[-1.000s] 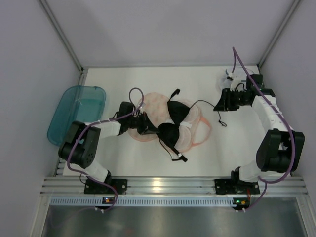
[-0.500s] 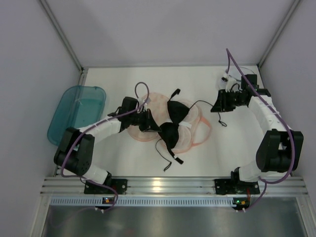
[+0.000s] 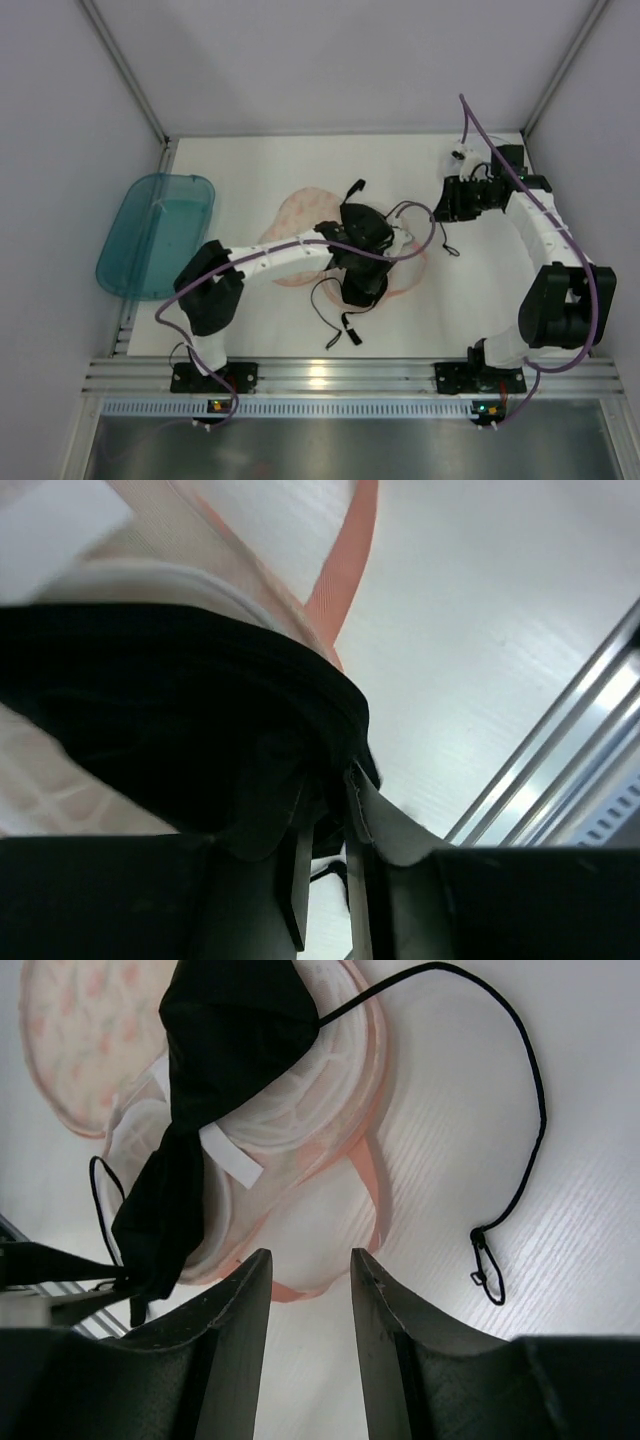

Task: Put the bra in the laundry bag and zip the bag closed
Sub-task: Adjust the bra in the laundry bag.

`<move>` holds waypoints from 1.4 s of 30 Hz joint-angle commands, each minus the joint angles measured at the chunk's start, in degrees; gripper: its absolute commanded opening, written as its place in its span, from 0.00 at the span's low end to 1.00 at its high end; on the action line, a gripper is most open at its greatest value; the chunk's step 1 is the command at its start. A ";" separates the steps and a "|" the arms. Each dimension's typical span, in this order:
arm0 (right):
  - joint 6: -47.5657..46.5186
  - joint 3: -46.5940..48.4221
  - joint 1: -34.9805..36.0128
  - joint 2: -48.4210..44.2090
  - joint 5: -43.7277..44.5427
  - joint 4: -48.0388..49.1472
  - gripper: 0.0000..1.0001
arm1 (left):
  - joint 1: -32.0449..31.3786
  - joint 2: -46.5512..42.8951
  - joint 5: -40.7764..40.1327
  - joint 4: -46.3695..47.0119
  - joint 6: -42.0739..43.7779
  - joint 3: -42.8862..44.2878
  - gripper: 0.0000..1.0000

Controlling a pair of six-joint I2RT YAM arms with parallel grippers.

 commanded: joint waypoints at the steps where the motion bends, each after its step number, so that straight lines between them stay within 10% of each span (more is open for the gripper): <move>1: -1.37 4.07 -0.52 -0.21 1.77 -1.47 0.39 | -1.38 5.27 -6.69 -10.24 3.96 2.16 0.25; 4: -3.04 5.82 -0.70 -1.18 3.96 -2.87 0.40 | -0.95 4.15 -6.35 -10.16 3.61 4.45 0.72; 15: -3.84 10.40 4.65 -5.13 9.24 -7.27 0.39 | 21.02 -14.40 18.62 -6.65 -4.03 4.73 0.81; 27: -0.94 3.22 23.72 -2.85 11.89 -5.08 0.29 | 29.29 -25.84 29.34 11.24 -16.58 -28.13 0.61; 42: 0.91 -5.86 28.30 5.15 5.29 3.80 0.14 | 24.55 -9.15 27.59 22.97 -26.89 -28.24 0.38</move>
